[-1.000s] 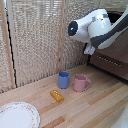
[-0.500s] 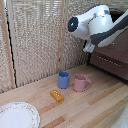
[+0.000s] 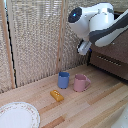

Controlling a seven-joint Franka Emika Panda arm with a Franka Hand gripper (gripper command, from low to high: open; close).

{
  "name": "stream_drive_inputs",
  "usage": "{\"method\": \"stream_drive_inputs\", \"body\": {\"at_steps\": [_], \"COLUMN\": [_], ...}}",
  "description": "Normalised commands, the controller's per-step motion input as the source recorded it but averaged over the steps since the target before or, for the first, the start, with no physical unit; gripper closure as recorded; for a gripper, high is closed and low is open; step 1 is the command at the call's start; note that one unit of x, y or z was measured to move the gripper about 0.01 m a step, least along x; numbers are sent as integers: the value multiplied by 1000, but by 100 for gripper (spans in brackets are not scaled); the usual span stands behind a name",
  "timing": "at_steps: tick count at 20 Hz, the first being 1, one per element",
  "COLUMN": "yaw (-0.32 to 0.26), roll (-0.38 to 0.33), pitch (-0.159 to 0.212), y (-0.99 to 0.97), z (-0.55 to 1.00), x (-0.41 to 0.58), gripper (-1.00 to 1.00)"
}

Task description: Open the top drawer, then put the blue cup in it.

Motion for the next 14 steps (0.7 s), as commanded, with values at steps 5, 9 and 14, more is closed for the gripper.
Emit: {"method": "stream_drive_inputs", "body": {"at_steps": [5, 9, 14], "yaw": [-242, -278, -257], "roll": [299, 211, 243], "pitch": [0, 0, 0], "y": [158, 102, 105], "z": [70, 162, 61], "x": [79, 53, 130], "gripper": [-100, -100, -100]}}
